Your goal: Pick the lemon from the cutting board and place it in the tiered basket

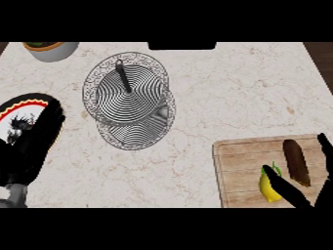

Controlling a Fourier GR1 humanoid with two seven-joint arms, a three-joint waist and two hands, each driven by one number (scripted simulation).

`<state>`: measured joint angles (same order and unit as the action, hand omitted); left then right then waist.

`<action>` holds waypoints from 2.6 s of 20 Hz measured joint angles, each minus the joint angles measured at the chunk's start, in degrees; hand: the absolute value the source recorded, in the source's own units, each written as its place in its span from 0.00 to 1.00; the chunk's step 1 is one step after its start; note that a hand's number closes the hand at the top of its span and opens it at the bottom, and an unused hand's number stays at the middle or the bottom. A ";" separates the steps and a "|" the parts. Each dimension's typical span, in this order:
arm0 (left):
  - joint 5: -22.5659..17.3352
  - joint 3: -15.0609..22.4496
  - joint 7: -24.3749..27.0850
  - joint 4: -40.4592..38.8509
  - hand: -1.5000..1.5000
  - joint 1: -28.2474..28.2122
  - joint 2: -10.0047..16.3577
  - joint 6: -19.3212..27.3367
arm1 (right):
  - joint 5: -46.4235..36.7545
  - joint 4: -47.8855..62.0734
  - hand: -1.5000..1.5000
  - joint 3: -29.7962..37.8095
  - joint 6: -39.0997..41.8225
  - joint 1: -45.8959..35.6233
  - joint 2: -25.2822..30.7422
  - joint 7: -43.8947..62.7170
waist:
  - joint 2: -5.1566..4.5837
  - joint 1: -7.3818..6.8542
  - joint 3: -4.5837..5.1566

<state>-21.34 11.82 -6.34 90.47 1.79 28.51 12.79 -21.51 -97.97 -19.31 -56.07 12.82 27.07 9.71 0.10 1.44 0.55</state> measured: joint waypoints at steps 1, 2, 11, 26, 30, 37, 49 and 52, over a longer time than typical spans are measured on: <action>-0.09 -0.07 0.06 -0.14 0.50 -0.08 -0.05 -0.11 | -2.31 0.00 0.00 0.07 0.46 1.45 1.33 1.92 | -0.04 0.13 0.11; -0.24 -0.17 0.05 -0.26 0.50 -0.08 -0.07 -0.25 | -4.48 -0.22 0.00 0.12 1.22 2.79 2.68 3.96 | -0.08 0.19 0.19; -0.42 0.06 -0.24 0.54 0.50 0.62 0.06 -1.36 | -13.79 -5.92 0.00 -4.45 20.95 10.35 12.31 25.76 | -0.59 -1.78 0.66; -0.04 -0.03 -1.66 -1.85 0.50 3.83 -1.71 -2.46 | -31.29 -14.87 0.00 -12.78 48.91 -5.34 0.03 58.70 | -0.31 -2.47 -0.29; 0.10 -1.13 -1.41 -2.95 0.50 4.37 -1.70 -3.25 | -33.97 -10.19 0.00 -11.79 50.98 -6.79 -4.40 58.52 | -0.24 -2.01 -0.42; 0.33 -2.53 -3.05 -1.16 0.50 3.31 -2.03 -3.81 | -40.26 -4.46 0.00 -9.00 52.46 -6.25 -8.86 56.41 | -0.07 -1.60 -0.49; 3.30 -3.78 -2.90 -0.36 0.50 1.51 -4.43 -4.92 | -40.41 -2.30 1.00 -1.69 56.65 -5.04 -13.00 51.59 | 0.22 -1.49 -0.22; 3.38 -4.44 -2.75 -1.90 0.50 2.39 -4.77 -5.83 | -40.46 -1.57 1.00 -2.20 58.20 -4.84 -14.22 50.98 | 0.34 -1.49 0.04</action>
<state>-17.96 7.38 -9.10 88.58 4.18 23.73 6.96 -61.96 -99.54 -21.50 2.13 7.99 12.85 60.69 0.43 -0.05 0.59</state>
